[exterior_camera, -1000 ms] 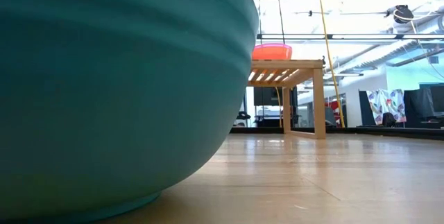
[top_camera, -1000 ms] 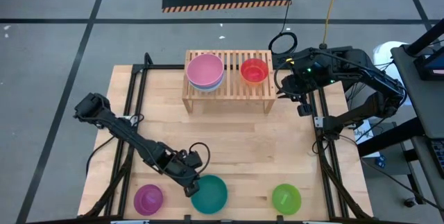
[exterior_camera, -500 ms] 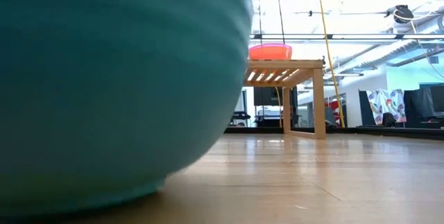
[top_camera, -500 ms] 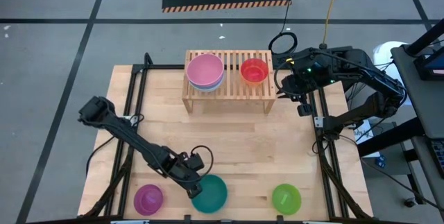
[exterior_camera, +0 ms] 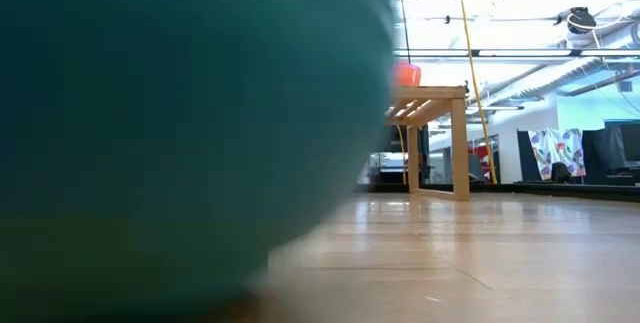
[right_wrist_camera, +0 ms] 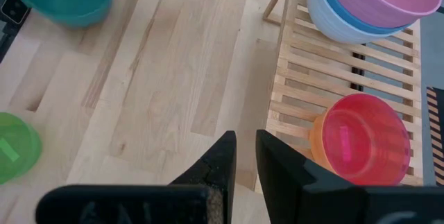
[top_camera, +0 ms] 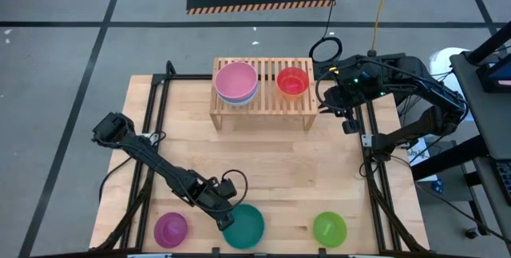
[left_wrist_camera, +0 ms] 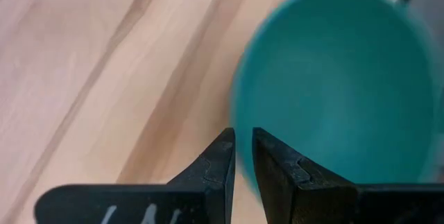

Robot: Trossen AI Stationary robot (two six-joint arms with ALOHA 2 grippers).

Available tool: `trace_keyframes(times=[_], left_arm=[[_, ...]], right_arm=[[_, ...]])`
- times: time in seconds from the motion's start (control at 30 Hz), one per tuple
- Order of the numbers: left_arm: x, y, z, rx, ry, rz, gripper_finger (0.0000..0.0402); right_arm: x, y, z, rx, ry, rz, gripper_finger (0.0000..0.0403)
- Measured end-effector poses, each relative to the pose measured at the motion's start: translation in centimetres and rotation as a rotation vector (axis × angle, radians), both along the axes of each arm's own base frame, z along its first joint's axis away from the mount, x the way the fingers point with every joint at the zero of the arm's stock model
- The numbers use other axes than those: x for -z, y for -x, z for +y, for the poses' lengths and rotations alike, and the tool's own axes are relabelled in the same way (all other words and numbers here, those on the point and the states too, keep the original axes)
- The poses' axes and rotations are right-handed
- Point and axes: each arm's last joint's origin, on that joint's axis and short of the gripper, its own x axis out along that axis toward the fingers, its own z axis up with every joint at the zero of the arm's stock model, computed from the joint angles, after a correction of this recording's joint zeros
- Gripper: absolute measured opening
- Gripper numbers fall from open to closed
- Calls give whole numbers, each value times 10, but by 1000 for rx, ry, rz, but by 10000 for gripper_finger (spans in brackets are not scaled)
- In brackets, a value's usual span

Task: Place and stack bowls onto a shelf
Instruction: Stack the green bowl on top of the pink bowl on the shelf

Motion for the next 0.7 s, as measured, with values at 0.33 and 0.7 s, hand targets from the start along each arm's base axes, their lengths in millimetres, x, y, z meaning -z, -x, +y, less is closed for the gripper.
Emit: trace_keyframes(times=[0.33, 0.7], left_arm=[[-2, -1, -1, -28, 19, 1, 55], [-2, -1, -1, -36, 35, 10, 55]], right_arm=[[0, 0, 0, 0, 0, 0, 50], [0, 0, 0, 0, 0, 0, 50]])
